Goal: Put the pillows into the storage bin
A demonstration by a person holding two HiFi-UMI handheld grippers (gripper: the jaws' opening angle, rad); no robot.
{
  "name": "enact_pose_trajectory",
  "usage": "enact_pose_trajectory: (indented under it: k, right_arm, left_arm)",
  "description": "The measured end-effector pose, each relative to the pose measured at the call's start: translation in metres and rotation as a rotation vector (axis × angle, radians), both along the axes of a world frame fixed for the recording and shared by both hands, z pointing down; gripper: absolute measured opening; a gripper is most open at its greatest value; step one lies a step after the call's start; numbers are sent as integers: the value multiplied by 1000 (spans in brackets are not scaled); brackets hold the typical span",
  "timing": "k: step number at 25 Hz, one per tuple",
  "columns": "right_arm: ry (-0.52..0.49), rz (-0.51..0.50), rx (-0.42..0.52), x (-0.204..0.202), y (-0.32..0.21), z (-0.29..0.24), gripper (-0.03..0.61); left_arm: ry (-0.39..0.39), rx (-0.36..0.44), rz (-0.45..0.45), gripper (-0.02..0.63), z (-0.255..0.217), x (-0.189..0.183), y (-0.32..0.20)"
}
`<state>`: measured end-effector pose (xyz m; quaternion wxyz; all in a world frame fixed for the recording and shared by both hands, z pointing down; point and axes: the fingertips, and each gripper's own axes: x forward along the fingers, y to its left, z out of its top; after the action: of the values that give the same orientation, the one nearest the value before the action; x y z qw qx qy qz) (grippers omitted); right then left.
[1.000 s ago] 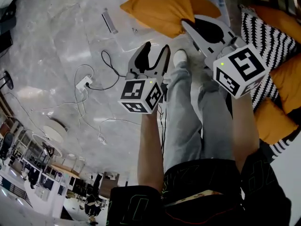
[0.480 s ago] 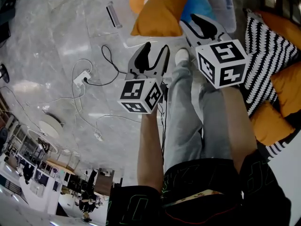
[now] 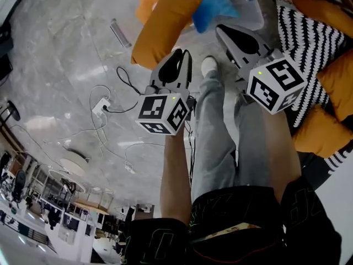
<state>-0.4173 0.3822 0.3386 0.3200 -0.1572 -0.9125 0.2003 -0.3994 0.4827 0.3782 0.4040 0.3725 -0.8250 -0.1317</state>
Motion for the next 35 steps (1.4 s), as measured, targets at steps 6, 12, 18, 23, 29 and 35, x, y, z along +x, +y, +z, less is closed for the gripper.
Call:
enact_pose_trajectory:
  k: [6, 12, 18, 23, 29, 35]
  right_arm:
    - [-53, 166, -24, 29, -50, -2, 3]
    - [-15, 339, -3, 70, -108, 11, 110]
    - [3, 505, 2, 121, -173, 7, 140]
    - [18, 657, -2, 164, -228, 8, 150]
    - [32, 785, -26, 215, -265, 12, 164]
    - [44, 866, -32, 275, -300, 14, 170]
  left_arm:
    - [-21, 5, 98, -8, -2, 8, -40]
    - [-47, -23, 227, 132, -1, 23, -94]
    - [-27, -27, 383, 178, -3, 55, -164]
    - [-34, -6, 541, 199, -11, 80, -234]
    - [-31, -14, 676, 215, -14, 119, -284]
    - [-10, -23, 753, 218, -12, 176, -320]
